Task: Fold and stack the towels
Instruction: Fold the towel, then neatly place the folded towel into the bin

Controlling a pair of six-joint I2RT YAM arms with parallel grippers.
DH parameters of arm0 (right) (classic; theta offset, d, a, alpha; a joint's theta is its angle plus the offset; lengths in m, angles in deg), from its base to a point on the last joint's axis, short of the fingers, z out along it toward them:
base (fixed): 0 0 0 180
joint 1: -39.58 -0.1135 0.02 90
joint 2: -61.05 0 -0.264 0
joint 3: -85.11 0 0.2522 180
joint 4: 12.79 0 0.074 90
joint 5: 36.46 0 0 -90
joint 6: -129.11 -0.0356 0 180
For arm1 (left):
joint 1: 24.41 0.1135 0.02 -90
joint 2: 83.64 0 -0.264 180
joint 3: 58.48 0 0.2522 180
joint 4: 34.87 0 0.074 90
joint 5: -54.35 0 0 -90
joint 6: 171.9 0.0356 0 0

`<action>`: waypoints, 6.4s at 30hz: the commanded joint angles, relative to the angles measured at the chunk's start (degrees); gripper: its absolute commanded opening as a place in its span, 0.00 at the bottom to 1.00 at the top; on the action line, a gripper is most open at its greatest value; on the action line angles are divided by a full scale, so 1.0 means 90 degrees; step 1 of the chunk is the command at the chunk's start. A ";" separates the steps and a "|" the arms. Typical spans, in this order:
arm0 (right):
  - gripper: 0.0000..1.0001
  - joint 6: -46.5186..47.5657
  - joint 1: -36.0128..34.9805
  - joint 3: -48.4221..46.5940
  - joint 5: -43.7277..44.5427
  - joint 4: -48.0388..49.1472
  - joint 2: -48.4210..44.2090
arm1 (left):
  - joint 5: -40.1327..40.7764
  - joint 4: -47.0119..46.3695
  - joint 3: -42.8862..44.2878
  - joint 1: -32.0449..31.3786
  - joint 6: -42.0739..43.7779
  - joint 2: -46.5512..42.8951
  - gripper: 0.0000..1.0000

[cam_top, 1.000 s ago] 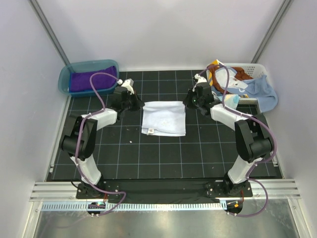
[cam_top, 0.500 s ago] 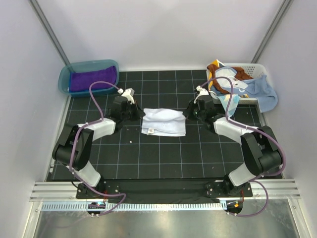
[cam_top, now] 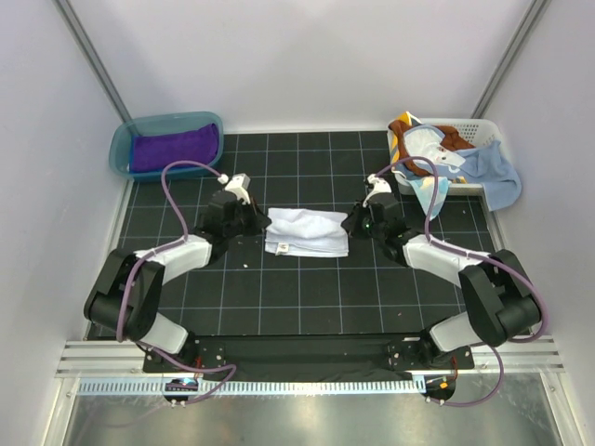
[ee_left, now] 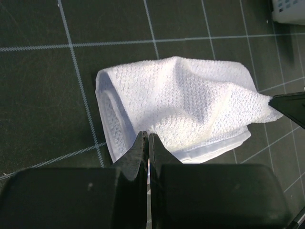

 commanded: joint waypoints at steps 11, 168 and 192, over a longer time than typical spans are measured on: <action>0.09 -0.0266 -0.0145 0.0418 0.0198 0.0438 -0.0534 | 0.0166 -0.0185 -0.0527 -0.0180 -0.0076 -0.0602 0.00; 0.60 -0.1778 -0.0438 -0.3380 0.0529 0.0154 0.3303 | 0.3887 0.5772 0.9287 0.0445 0.1780 0.5853 0.62; 0.20 -0.1060 -0.0927 -0.5420 0.2112 -0.2754 0.4505 | 0.3320 0.5908 0.9180 0.0532 0.1682 0.5219 0.64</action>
